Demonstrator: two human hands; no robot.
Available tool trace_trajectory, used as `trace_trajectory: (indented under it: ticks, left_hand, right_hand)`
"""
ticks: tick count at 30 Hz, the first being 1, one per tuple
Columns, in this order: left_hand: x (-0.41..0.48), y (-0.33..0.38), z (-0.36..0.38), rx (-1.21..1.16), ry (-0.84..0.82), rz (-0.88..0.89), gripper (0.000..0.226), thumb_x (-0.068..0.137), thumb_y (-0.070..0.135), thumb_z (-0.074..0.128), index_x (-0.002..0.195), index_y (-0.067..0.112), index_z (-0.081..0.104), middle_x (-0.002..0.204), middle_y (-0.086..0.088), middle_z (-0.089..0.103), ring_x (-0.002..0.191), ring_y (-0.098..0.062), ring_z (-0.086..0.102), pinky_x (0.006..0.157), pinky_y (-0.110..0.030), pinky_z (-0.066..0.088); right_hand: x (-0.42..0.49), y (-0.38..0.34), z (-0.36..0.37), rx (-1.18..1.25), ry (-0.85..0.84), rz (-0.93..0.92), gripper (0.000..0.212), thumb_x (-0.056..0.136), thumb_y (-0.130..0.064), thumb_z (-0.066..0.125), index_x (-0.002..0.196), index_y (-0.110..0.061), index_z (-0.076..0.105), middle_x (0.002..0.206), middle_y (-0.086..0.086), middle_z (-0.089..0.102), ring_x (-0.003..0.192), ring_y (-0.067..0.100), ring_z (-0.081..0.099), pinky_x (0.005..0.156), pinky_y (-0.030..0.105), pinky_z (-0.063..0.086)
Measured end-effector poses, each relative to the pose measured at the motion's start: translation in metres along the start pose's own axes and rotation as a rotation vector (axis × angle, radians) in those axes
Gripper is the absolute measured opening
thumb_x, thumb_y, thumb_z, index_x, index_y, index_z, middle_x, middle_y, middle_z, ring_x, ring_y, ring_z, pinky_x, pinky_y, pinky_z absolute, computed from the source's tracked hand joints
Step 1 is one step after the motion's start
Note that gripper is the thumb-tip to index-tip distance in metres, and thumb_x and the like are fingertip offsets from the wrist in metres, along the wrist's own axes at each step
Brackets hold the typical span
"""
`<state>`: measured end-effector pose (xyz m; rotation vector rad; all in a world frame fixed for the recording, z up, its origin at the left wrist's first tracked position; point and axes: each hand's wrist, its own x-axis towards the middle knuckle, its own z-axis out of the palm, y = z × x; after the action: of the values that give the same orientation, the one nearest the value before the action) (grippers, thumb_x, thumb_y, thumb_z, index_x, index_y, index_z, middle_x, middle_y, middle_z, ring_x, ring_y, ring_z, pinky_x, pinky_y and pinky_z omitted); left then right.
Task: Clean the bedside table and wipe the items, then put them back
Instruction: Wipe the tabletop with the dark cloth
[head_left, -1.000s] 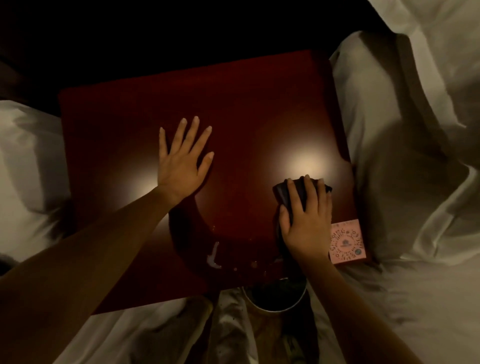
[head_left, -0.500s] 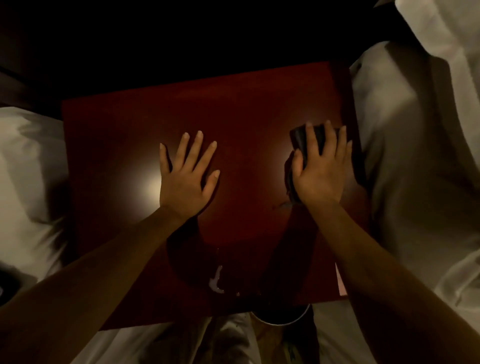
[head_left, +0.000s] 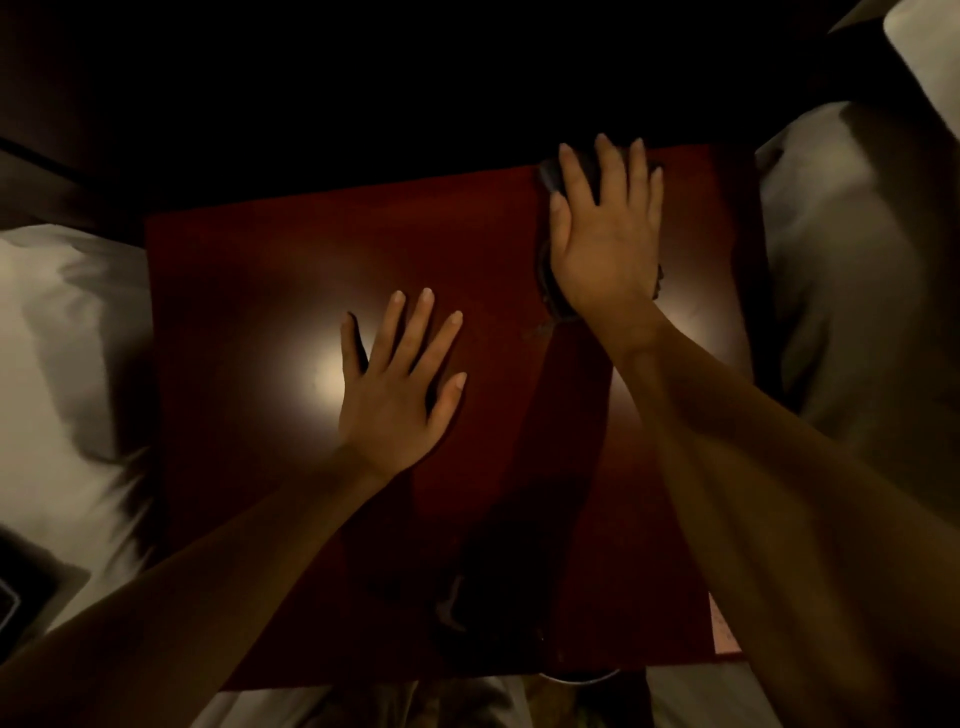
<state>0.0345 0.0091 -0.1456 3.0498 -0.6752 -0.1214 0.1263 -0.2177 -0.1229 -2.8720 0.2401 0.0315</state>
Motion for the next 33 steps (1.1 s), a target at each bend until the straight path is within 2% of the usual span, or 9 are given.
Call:
trace_trajectory:
  ticks: [7,14,21,25,33]
  left_hand:
    - [0.000,0.001,-0.003,-0.024,-0.004,-0.013,0.057,0.096,0.050,0.024,0.149,0.030,0.017,0.159,-0.002,0.017,0.148,-0.024,0.010,0.114,-0.058,-0.001]
    - [-0.002,0.003,-0.008,-0.027,0.028,0.015,0.054,0.098,0.048,0.029,0.147,0.025,0.030,0.157,-0.007,0.027,0.146,-0.028,0.021,0.114,-0.063,0.011]
    - [-0.005,-0.002,-0.007,-0.074,-0.055,-0.004,0.058,0.096,0.054,0.017,0.150,0.032,0.010,0.161,0.000,0.007,0.149,-0.023,0.001,0.114,-0.058,-0.006]
    - [-0.019,-0.009,-0.004,-0.087,-0.045,0.014,0.058,0.096,0.056,0.015,0.149,0.034,0.007,0.161,0.002,0.005,0.148,-0.021,-0.004,0.115,-0.056,-0.007]
    - [-0.059,-0.027,-0.003,-0.101,-0.044,0.058,0.059,0.096,0.054,0.015,0.150,0.031,0.010,0.161,0.000,0.007,0.149,-0.020,-0.001,0.118,-0.048,-0.005]
  right_hand:
    - [-0.001,-0.012,0.006,-0.013,0.038,-0.013,0.051,0.098,-0.036,0.021,0.147,-0.023,0.028,0.155,0.009,0.027,0.146,0.033,0.014,0.121,0.047,0.009]
    - [-0.023,-0.015,0.008,-0.018,0.047,0.033,0.052,0.098,-0.036,0.021,0.147,-0.023,0.027,0.155,0.009,0.028,0.146,0.033,0.015,0.121,0.046,0.009]
    - [-0.075,-0.006,0.010,-0.013,0.097,0.064,0.050,0.097,-0.036,0.025,0.145,-0.022,0.033,0.151,0.011,0.035,0.144,0.034,0.022,0.119,0.046,0.014]
    - [-0.104,-0.005,0.012,-0.023,0.091,0.100,0.050,0.098,-0.036,0.026,0.145,-0.022,0.032,0.152,0.011,0.034,0.144,0.034,0.021,0.120,0.047,0.014]
    - [-0.169,-0.009,0.010,-0.007,0.052,0.140,0.049,0.098,-0.033,0.027,0.146,-0.021,0.031,0.153,0.013,0.031,0.145,0.035,0.018,0.119,0.046,0.011]
